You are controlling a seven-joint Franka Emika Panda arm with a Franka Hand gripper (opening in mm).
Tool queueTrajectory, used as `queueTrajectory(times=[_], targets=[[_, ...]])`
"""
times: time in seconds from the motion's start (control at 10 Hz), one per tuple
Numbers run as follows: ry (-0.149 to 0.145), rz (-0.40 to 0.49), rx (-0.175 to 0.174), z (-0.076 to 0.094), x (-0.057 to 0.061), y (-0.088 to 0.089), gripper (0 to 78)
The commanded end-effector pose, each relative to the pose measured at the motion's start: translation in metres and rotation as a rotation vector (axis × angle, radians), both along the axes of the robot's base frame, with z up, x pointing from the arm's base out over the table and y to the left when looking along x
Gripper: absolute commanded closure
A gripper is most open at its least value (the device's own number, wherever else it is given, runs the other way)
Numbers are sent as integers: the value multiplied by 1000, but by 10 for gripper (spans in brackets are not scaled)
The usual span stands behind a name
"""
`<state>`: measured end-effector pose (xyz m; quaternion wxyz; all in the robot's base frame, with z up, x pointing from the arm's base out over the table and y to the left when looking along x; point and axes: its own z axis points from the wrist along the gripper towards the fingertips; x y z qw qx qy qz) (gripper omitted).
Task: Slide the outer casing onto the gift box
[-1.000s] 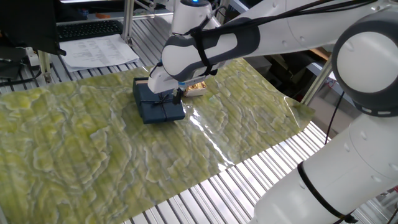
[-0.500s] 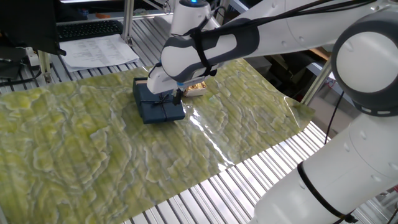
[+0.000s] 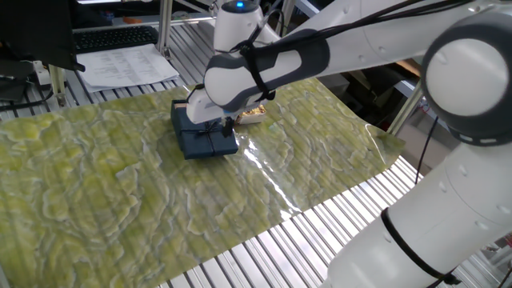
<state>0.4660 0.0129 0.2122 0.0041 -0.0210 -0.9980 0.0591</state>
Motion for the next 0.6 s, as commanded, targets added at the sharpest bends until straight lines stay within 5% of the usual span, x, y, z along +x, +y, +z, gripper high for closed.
queueTrajectory(times=[0.1, 0.6], targets=[[5, -31, 3, -21, 5, 2, 776], [27, -59, -5, -29, 11, 4, 776]])
